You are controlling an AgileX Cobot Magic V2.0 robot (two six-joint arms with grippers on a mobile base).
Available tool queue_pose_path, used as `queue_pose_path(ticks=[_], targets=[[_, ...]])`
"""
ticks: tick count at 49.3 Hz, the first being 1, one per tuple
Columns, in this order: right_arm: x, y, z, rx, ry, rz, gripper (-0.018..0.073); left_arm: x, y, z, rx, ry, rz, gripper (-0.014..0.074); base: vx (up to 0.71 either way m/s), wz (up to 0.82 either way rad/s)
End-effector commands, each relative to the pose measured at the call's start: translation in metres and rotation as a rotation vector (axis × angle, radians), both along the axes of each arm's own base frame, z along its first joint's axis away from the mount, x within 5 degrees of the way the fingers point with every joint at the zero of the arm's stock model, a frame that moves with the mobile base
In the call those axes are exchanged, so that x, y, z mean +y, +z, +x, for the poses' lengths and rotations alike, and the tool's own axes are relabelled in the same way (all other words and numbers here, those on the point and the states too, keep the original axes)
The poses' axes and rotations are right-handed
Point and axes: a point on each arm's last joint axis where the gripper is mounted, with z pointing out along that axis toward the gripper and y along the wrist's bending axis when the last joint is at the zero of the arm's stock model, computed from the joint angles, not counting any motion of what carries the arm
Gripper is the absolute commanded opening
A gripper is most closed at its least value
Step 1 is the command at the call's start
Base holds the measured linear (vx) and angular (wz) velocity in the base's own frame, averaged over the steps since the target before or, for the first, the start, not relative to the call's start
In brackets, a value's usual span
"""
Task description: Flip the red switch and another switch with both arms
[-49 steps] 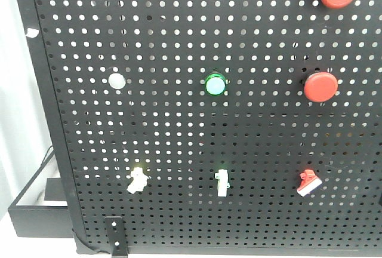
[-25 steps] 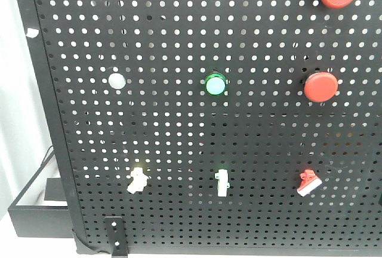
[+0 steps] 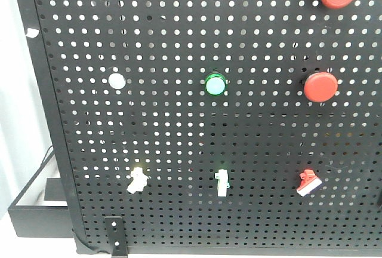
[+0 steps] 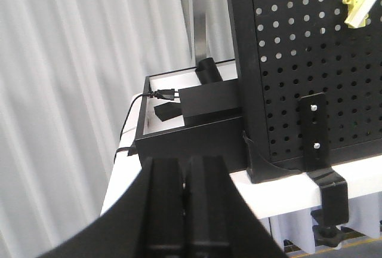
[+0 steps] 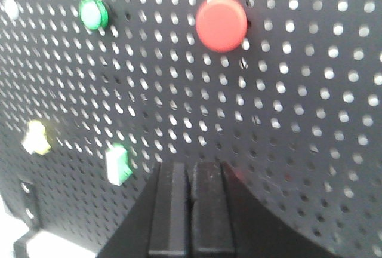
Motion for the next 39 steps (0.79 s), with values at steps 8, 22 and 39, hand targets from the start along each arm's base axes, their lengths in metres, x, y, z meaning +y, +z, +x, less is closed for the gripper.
queue_pose_path(ticks=[8, 22, 39], targets=[[-0.015, -0.039, 0.006, -0.027, -0.179, 0.116, -0.0006, 0.0, -0.001, 0.001, -0.04, 0.001, -0.015, -0.0006, 0.0, 0.0], [-0.03, -0.138, -0.033, -0.085, -0.262, 0.145, -0.0006, 0.0, -0.001, 0.001, -0.04, 0.001, -0.015, -0.0006, 0.0, 0.0], [-0.042, -0.152, -0.055, -0.097, -0.432, 0.097, -0.0006, 0.0, -0.001, 0.001, -0.041, 0.001, -0.015, -0.0006, 0.0, 0.0]])
